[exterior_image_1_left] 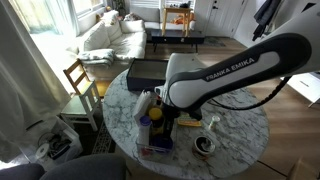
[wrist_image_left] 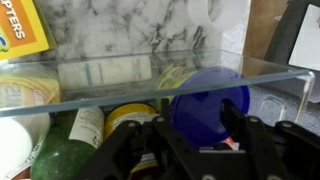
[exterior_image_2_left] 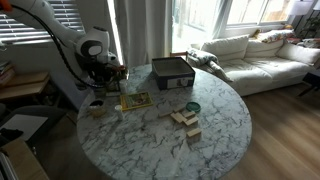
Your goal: Put the lid on the can on the table then put the other can on top
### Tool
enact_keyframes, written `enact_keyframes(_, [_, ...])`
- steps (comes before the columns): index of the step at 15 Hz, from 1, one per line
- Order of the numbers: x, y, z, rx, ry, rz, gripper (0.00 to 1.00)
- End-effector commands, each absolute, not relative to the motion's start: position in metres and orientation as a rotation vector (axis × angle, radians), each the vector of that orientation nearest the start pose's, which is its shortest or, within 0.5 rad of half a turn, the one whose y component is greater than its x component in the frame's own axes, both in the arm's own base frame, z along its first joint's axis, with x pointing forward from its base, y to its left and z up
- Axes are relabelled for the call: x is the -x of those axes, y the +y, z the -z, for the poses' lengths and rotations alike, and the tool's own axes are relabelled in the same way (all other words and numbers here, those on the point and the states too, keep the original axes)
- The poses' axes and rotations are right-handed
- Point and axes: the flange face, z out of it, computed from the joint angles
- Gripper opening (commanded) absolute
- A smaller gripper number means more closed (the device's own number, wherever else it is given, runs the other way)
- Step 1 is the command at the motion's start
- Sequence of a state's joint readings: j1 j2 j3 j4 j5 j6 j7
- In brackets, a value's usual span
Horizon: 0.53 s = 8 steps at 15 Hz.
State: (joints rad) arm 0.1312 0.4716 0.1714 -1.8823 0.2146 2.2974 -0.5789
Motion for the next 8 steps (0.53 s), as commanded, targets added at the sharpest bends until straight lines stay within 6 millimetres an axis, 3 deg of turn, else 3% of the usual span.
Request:
enact_keyframes(1, [-0.6064, 0.1872, -0.2511, 2.742, -1.005, -0.024, 0.55])
enact_keyframes(5, [-0.607, 0.1863, -0.2493, 2.747, -0.997, -0.029, 0.51])
enact_keyframes(7, [-0.6073, 0.1855, -0.2488, 2.748, -0.991, -0.029, 0.45])
enact_keyframes(8, [-0.6077, 0.1849, -0.2487, 2.748, -0.987, -0.029, 0.35])
